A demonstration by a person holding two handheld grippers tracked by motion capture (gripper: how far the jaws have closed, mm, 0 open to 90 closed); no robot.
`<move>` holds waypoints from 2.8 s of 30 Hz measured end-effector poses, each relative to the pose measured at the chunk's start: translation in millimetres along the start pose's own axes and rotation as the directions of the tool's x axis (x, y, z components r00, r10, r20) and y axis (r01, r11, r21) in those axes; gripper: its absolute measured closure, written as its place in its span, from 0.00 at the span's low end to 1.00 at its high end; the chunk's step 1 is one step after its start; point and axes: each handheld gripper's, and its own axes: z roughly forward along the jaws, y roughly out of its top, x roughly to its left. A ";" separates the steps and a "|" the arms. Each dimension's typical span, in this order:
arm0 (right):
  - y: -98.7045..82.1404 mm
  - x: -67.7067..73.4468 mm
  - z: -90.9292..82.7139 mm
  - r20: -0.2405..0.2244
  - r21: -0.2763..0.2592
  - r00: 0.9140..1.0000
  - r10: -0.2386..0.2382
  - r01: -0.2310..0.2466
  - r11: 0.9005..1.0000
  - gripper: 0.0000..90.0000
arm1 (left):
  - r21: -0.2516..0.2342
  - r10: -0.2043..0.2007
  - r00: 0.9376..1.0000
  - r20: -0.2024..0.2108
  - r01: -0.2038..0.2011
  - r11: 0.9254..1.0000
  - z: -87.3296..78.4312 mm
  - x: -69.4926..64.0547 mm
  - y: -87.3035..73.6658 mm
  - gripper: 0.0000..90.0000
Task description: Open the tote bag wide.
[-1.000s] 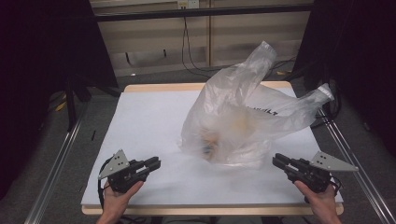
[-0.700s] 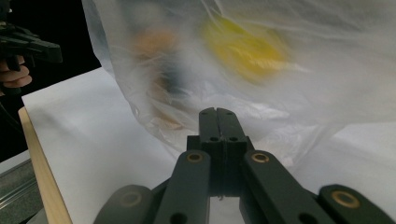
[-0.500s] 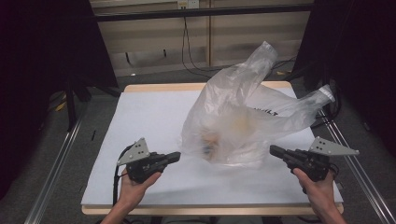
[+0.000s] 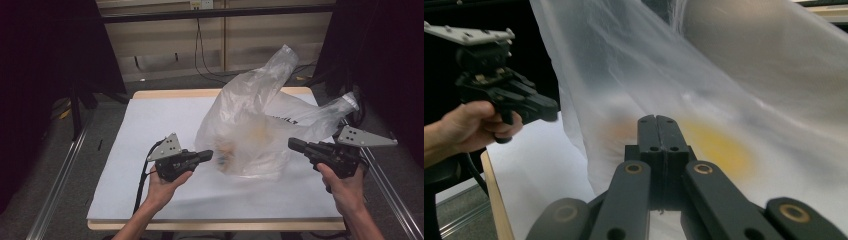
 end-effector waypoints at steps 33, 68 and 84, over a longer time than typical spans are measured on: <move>62.7 -3.6 66.5 -0.040 0.011 0.998 -0.058 0.058 0.998 1.00 | 0.313 -0.075 0.990 -0.120 0.109 0.943 30.7 50.2 -71.4 1.00; 41.5 1.7 128.4 -0.047 0.242 0.998 -0.042 0.052 0.969 1.00 | 0.201 -0.101 0.994 -0.047 0.109 0.973 -3.3 21.6 -45.5 1.00; 57.0 17.8 137.5 -0.083 0.192 0.996 -0.046 0.061 0.979 1.00 | -0.007 0.045 0.999 0.017 -0.045 0.999 -15.0 -11.6 45.5 1.00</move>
